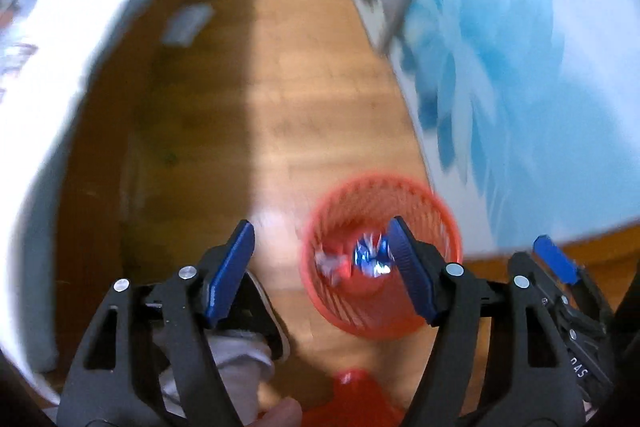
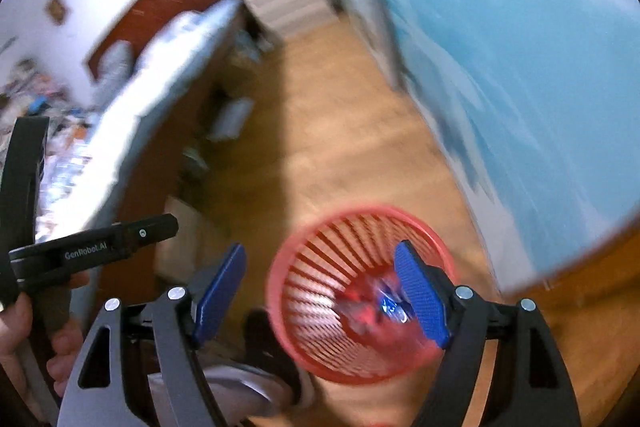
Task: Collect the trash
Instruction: 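Open both tools over the red basket, dropping the can and wrapper, then grasp a white tissue with the right tool while the left grasps cardboard strip, then carry tissue and cardboard to the red basket and open both tools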
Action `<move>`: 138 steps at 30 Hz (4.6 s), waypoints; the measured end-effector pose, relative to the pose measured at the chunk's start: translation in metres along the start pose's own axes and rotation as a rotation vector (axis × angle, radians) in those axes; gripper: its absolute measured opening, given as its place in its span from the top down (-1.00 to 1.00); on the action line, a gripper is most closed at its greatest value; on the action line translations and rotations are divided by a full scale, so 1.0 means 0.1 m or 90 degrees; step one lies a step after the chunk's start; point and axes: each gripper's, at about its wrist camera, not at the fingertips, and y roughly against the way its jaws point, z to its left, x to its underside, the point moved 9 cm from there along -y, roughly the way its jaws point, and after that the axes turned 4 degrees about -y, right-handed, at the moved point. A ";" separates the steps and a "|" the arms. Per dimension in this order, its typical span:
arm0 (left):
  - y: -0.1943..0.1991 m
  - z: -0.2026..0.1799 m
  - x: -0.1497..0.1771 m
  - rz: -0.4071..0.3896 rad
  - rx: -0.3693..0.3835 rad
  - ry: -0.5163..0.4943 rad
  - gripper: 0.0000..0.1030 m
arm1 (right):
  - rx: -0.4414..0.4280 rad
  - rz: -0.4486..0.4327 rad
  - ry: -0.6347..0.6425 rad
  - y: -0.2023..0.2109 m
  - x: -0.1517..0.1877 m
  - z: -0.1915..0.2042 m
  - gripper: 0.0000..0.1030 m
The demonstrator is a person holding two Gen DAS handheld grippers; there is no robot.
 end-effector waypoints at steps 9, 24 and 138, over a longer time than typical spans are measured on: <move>2.11 2.08 -0.30 -0.288 -0.149 0.165 -0.64 | -0.210 -0.124 0.166 0.57 -0.89 2.34 -0.69; 1.97 4.33 0.68 -0.244 -0.201 0.406 -0.76 | -0.262 0.148 0.356 -1.25 0.16 5.06 -0.38; 0.05 -0.74 0.08 0.011 0.079 -0.076 -0.26 | 0.091 0.022 -0.009 0.26 0.00 -0.43 -0.12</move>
